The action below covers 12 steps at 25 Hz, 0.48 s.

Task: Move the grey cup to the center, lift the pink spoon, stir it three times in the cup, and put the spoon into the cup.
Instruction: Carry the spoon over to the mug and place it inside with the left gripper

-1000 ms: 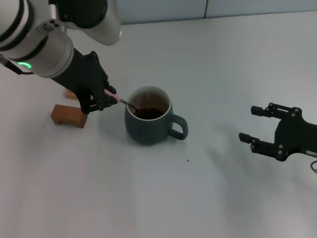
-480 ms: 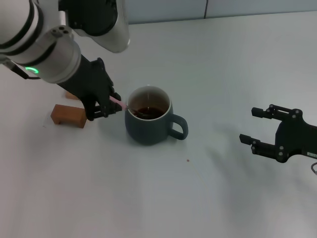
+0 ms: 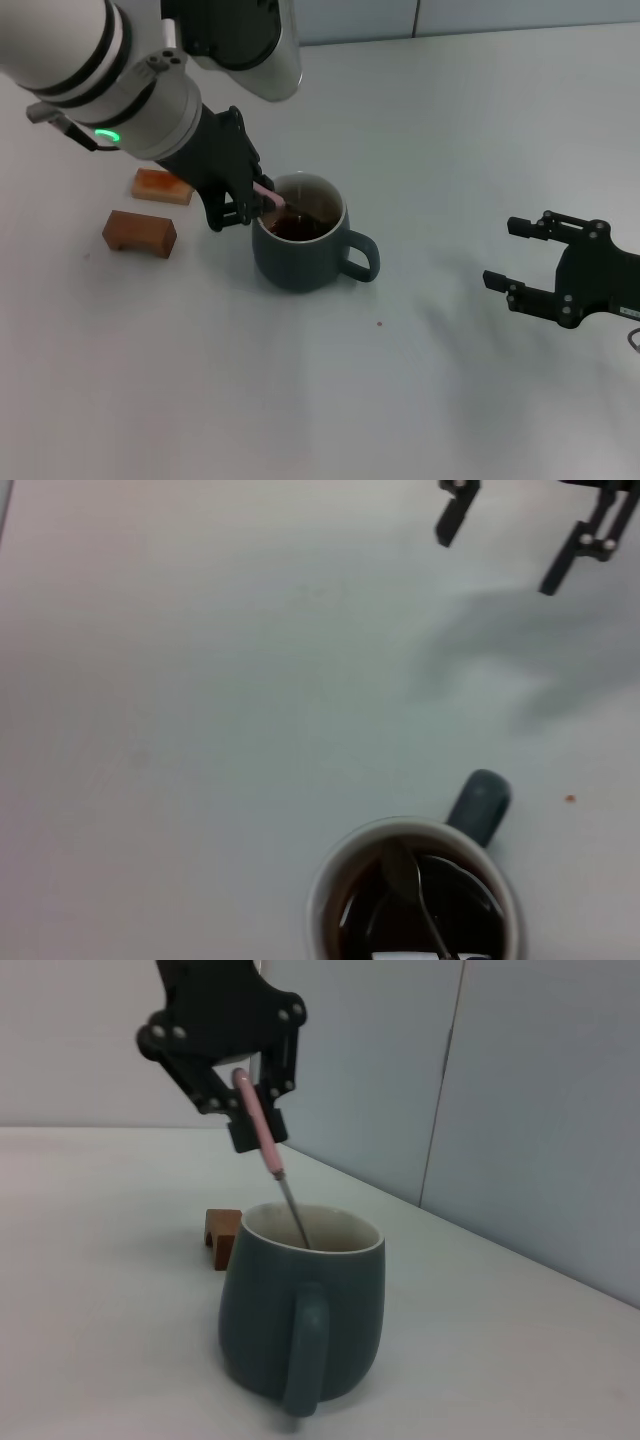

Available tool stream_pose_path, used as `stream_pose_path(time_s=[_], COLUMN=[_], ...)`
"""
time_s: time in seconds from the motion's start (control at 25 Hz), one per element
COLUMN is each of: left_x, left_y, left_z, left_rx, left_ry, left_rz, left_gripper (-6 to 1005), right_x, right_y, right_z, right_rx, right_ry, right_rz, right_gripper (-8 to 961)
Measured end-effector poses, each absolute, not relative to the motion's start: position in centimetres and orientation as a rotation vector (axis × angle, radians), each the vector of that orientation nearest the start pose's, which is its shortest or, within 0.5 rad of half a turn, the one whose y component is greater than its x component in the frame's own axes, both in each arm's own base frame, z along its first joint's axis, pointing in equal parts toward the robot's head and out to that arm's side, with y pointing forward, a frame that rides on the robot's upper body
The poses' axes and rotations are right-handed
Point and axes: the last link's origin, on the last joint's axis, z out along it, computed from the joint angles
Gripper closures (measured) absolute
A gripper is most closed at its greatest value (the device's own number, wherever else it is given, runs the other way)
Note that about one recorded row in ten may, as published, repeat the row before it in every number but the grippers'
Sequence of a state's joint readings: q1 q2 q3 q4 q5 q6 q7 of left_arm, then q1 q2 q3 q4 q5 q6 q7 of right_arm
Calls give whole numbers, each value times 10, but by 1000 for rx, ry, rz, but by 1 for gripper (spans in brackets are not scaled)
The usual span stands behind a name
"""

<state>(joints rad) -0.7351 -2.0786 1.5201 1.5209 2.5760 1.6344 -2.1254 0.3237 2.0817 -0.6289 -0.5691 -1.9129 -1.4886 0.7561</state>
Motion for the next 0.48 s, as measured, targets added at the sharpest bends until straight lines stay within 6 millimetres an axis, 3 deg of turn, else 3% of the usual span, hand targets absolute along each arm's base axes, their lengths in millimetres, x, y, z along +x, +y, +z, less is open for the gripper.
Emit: stream_pose_path(time_s=[0.48], left_x=[-102], left_y=[357], left_z=[5], left_rx=[-2796], left_ry=[59], left_rz=[691], left_gripper=[866], right_x=[331], right_y=[276], right_z=[-2], right_rx=[-2525], right_ry=[189], right_rz=[538], right_gripper=[261])
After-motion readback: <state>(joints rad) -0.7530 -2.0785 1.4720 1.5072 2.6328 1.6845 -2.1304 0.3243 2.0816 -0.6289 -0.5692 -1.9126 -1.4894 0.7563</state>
